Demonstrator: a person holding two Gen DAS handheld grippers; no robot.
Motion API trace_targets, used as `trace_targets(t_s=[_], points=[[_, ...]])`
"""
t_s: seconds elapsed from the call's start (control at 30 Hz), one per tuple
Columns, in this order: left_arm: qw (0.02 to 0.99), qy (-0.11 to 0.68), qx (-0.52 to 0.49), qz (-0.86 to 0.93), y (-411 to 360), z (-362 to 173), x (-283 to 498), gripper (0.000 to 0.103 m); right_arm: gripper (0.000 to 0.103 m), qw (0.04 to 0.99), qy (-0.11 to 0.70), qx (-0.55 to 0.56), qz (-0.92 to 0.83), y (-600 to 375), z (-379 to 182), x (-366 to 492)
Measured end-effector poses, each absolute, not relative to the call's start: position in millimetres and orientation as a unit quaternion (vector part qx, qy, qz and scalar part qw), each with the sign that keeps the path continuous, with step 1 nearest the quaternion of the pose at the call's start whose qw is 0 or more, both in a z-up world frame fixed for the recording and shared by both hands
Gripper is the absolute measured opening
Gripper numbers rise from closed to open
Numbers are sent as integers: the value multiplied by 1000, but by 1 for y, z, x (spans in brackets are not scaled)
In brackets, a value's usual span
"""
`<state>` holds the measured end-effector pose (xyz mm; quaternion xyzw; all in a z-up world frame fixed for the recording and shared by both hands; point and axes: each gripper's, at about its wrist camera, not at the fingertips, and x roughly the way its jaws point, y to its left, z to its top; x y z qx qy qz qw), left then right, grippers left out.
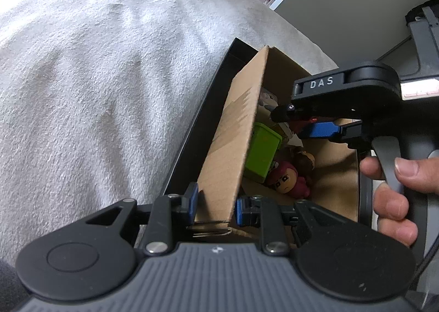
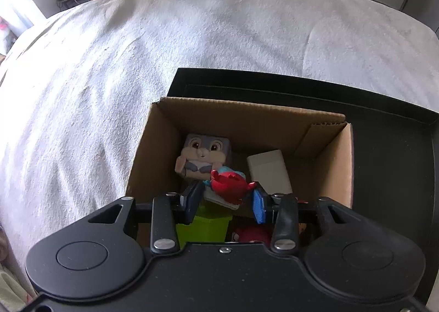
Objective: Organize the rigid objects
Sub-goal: 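Carry the mug figure into the cardboard box and open the right gripper, then release the box wall with the left gripper while lifting the right gripper away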
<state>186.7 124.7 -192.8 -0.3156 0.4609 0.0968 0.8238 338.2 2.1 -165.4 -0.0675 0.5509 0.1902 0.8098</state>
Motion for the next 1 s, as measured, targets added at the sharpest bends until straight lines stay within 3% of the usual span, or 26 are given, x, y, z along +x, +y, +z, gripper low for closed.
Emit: trace_targets(t_s=[0.6,1.0], points=[[825,466,-302,103,120,-188,189,24,45,820,535,-3,206,-46,-124,314],[842,454,-265,125,108,-142,177,24,69,835,504,36,219,-94,-91,289]])
